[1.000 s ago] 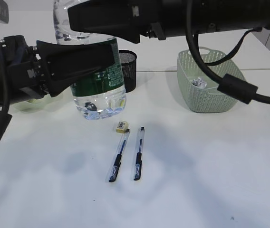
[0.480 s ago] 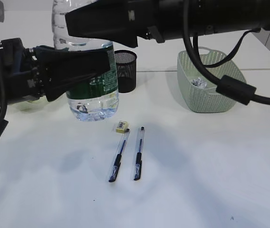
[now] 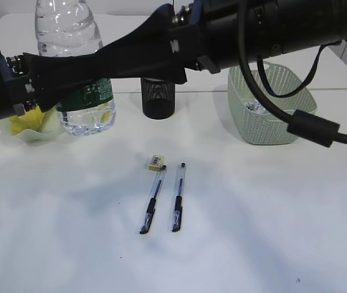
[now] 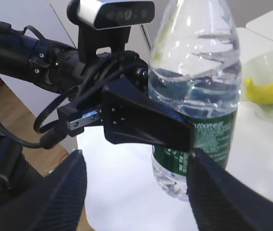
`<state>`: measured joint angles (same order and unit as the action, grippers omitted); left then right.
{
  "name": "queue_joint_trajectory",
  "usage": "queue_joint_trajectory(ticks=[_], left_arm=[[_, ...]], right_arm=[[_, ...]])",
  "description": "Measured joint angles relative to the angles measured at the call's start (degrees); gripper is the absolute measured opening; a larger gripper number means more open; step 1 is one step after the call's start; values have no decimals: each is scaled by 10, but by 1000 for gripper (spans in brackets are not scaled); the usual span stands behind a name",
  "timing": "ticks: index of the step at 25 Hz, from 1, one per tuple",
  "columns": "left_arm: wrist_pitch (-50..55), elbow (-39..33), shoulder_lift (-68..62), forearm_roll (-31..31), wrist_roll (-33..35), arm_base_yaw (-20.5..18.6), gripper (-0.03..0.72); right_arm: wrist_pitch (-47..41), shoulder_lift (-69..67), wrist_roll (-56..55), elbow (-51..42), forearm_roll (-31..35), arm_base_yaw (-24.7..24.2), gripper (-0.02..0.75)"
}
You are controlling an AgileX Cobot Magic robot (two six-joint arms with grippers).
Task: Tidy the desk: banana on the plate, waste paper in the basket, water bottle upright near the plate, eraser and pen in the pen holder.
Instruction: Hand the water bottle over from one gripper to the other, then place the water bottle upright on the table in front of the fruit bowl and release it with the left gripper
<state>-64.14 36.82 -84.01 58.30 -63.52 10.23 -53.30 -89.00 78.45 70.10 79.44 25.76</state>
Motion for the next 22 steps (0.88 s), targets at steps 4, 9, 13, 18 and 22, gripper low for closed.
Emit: queue_joint_trajectory(ticks=[4, 9, 13, 18, 22], left_arm=[[0, 0, 0, 22, -1, -20, 391], [0, 0, 0, 66, -1, -47, 390], [0, 0, 0, 90, -1, -62, 390], [20, 0, 0, 101, 18, -72, 390], [44, 0, 0, 98, 69, -74, 390]], right_arm=[[4, 1, -61, 0, -70, 0, 478], [6, 1, -199, 0, -229, 0, 477], [6, 1, -330, 0, -365, 0, 477], [6, 1, -499, 0, -527, 0, 476], [-2, 1, -626, 0, -654, 0, 476]])
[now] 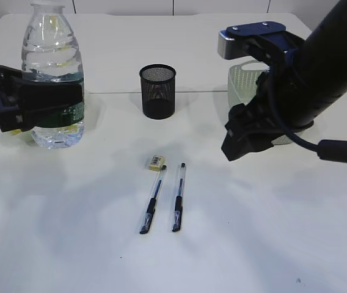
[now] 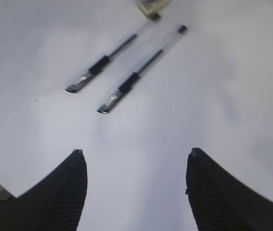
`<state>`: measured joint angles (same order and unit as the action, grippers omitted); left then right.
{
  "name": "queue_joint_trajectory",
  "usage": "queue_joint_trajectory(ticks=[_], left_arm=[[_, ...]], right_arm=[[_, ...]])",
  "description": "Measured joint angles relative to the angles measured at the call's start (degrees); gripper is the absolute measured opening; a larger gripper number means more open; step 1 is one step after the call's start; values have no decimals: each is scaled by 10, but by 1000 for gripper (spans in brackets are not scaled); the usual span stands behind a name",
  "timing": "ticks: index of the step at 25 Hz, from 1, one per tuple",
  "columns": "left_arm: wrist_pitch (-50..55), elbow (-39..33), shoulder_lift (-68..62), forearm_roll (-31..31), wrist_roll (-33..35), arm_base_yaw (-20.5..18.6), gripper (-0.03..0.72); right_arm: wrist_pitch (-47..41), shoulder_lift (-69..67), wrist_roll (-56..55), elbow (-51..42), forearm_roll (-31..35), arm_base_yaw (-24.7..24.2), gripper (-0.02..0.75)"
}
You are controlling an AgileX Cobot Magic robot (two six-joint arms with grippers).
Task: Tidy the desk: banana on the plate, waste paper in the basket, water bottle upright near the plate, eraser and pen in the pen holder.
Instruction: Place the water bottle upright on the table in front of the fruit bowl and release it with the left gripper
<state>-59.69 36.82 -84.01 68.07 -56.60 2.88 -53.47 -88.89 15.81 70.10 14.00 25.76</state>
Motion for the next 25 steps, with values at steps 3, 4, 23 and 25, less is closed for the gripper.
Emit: queue_joint_trajectory(ticks=[3, 4, 23, 25], left_arm=[[9, 0, 0, -23, 17, 0, 390], [9, 0, 0, -34, 18, 0, 390], [-26, 0, -57, -138, 184, 1, 388], [-35, 0, -87, -170, 213, 1, 386]], right_arm=[[-14, 0, -58, 0, -73, 0, 476], [-18, 0, -68, 0, -89, 0, 476], [-26, 0, -109, 0, -154, 0, 470], [-26, 0, -109, 0, -154, 0, 470]])
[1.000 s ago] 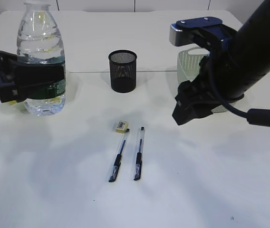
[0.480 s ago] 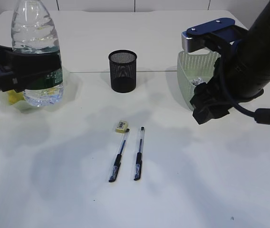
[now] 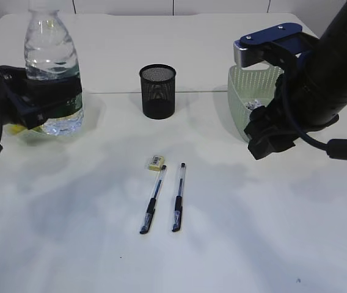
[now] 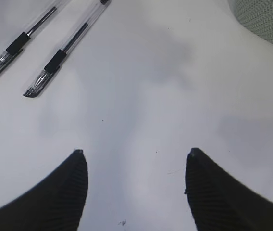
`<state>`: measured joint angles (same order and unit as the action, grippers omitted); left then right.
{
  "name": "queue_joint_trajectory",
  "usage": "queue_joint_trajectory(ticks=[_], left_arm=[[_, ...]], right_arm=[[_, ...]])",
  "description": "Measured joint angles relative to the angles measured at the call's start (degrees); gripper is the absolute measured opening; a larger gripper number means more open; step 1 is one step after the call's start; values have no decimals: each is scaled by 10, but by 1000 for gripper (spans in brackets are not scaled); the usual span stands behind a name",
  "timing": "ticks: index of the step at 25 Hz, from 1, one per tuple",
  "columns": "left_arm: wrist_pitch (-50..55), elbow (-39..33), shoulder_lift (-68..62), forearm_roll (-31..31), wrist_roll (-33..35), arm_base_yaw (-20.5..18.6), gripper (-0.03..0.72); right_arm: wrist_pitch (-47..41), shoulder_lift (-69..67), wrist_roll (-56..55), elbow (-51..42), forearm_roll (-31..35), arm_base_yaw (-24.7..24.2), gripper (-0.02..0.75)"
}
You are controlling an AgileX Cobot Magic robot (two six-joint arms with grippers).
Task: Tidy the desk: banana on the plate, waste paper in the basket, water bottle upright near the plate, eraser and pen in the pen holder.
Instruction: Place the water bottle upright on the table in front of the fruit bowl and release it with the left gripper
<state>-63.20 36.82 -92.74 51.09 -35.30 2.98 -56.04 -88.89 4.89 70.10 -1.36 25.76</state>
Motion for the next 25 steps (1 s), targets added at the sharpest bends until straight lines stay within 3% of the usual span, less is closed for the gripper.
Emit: queue_joint_trajectory(ticks=[11, 25], left_arm=[[6, 1, -123, -79, 116, 1, 385], [6, 81, -234, -90, 129, 1, 385]], right_arm=[[-2, 0, 0, 0, 0, 0, 470], [-2, 0, -1, 0, -1, 0, 470]])
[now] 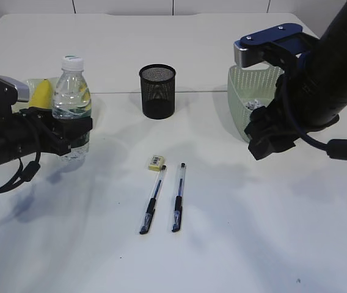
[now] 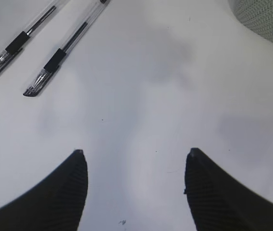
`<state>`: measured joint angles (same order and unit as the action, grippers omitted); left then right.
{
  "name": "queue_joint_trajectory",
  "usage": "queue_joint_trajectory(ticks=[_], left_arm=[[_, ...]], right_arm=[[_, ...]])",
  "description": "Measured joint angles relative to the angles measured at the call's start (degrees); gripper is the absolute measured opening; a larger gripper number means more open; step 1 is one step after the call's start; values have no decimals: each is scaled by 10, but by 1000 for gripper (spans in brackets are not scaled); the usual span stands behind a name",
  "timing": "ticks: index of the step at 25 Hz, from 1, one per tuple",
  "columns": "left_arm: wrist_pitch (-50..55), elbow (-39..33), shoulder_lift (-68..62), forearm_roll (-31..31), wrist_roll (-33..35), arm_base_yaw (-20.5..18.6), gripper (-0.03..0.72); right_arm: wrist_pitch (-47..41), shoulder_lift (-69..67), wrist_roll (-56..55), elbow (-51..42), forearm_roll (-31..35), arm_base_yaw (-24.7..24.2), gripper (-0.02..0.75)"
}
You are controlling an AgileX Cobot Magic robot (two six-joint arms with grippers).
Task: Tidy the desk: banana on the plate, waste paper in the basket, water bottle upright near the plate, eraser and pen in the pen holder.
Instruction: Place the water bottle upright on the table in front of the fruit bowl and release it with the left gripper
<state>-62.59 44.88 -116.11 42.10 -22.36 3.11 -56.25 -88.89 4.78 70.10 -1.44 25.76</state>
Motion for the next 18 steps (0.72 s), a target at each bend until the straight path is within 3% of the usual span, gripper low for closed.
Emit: queue_joint_trajectory(ticks=[4, 9, 18], left_arm=[[1, 1, -13, 13, 0, 2, 385], [2, 1, -19, 19, 7, 39, 385], [3, 1, -29, -65, 36, 52, 384]], right_arm=[[0, 0, 0, 0, 0, 0, 470], [0, 0, 0, 0, 0, 0, 470], [0, 0, 0, 0, 0, 0, 470]])
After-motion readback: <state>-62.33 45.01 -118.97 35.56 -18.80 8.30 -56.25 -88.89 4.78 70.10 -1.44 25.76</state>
